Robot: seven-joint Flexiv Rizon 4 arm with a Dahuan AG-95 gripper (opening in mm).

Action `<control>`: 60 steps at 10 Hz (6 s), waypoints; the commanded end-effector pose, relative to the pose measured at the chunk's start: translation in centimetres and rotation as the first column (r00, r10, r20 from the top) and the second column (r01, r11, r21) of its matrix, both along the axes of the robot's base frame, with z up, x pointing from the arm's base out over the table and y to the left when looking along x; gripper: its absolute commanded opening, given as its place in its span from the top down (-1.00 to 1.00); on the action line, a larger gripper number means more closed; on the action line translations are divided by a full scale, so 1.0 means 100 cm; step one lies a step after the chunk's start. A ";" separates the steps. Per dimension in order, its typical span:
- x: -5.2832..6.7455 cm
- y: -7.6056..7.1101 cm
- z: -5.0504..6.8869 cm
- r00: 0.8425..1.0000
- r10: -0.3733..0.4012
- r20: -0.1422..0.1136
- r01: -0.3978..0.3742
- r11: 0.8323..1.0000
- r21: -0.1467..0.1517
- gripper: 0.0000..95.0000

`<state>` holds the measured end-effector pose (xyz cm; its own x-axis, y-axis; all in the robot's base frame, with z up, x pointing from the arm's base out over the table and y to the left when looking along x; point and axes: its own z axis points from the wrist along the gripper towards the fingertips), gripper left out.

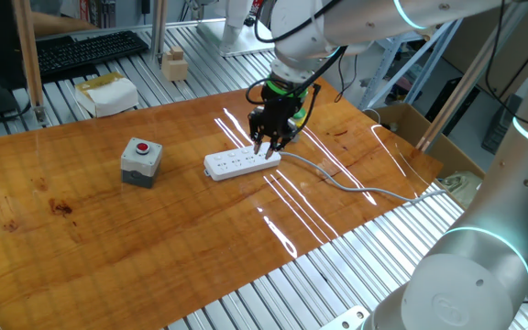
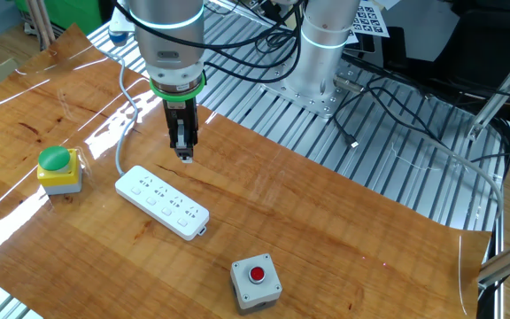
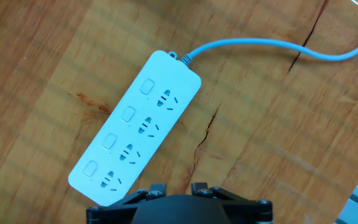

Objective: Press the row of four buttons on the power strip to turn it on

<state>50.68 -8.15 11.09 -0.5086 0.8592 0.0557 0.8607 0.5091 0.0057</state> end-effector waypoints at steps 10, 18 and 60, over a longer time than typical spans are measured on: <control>-0.001 0.000 0.000 1.000 0.003 -0.013 -0.001 0.987 0.163 -0.20; -0.001 0.000 0.000 1.000 0.018 -0.025 -0.016 0.997 0.072 -0.20; 0.084 -0.060 -0.072 0.939 -0.337 -0.072 0.326 0.937 -0.129 -0.60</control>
<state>59.17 -14.21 3.85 -0.1928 0.9811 -0.0154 0.9739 0.1894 -0.1253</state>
